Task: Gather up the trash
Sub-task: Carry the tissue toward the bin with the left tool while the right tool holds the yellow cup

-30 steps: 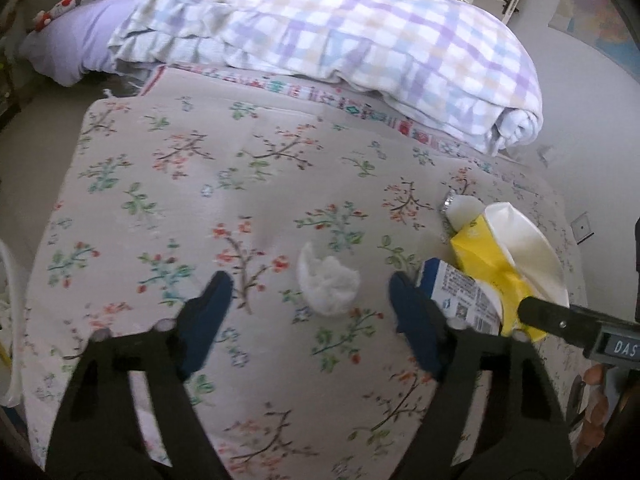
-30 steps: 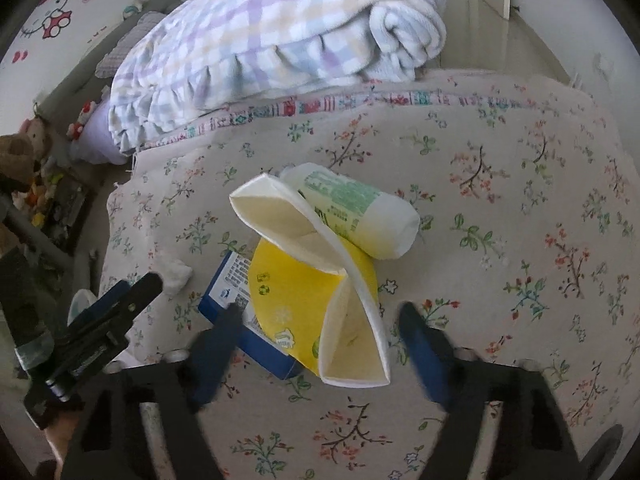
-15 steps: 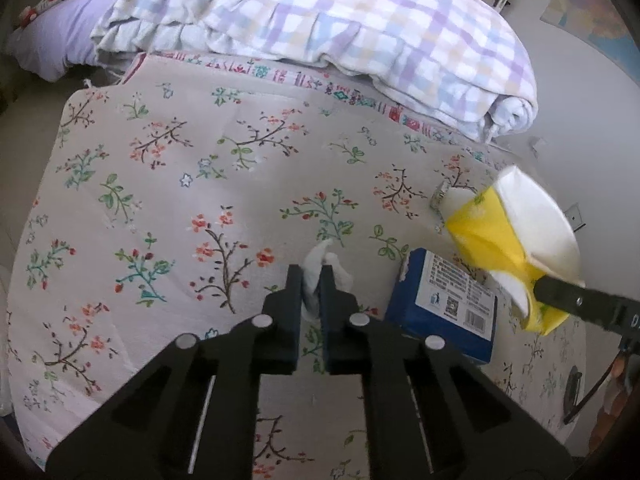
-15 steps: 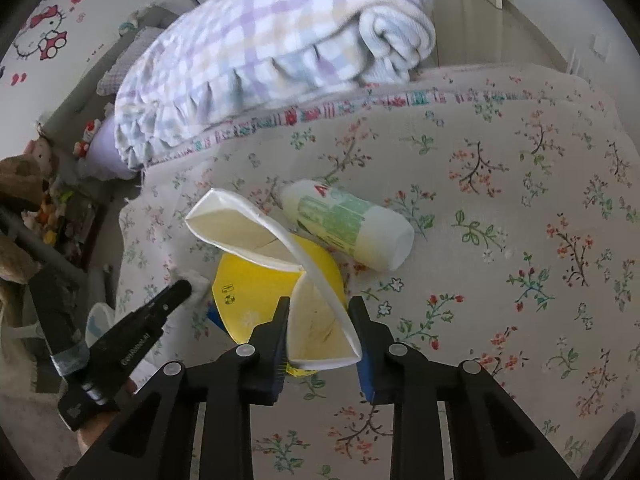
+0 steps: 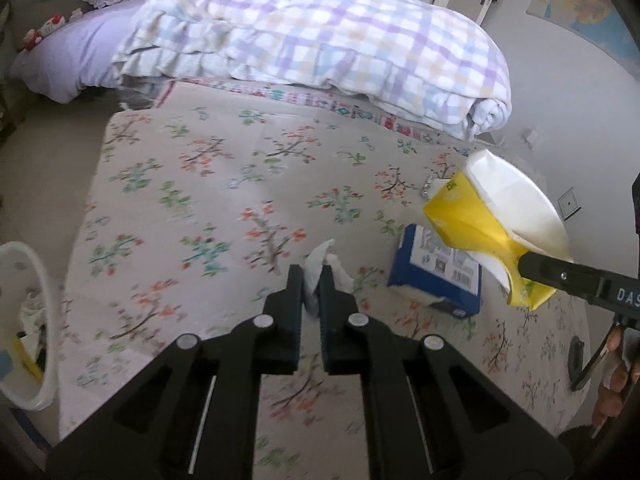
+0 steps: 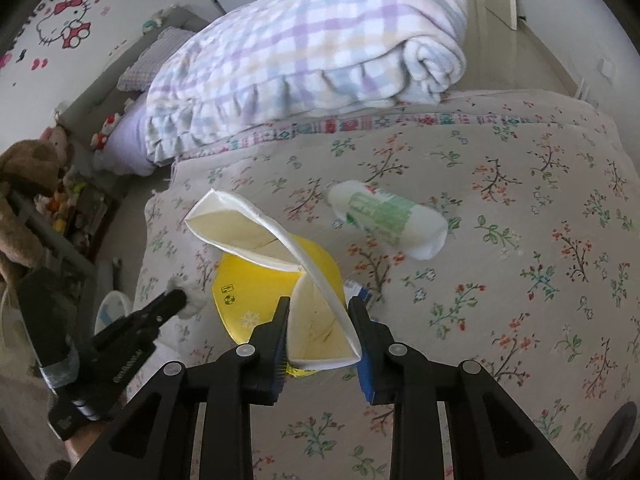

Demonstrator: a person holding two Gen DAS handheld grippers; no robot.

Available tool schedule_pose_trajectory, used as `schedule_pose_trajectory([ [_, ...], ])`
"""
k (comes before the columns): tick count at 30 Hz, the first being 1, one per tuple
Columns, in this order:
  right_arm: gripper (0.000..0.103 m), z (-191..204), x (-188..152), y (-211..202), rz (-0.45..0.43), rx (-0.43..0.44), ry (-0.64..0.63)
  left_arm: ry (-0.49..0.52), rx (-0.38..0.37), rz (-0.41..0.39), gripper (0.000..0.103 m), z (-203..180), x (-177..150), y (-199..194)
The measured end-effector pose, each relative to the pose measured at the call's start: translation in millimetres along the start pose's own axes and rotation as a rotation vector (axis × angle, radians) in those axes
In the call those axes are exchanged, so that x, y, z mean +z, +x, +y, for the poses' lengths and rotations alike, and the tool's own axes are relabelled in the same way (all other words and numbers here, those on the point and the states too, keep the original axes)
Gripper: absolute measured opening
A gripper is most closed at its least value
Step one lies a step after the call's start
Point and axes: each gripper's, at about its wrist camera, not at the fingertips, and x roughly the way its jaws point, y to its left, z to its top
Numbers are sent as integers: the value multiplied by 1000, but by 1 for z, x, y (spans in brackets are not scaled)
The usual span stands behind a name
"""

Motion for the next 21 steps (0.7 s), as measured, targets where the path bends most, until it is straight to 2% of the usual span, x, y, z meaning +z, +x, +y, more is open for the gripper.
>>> schedule_pose_trajectory([
  [13, 29, 54, -25, 19, 47, 26, -108, -88, 63, -14, 8, 65, -22, -44],
  [17, 29, 75, -27, 28, 85, 97, -118, -138, 70, -24, 9, 87, -26, -55],
  [21, 29, 99, -29, 33, 77, 85, -185, -178, 77, -34, 8, 105, -29, -65],
])
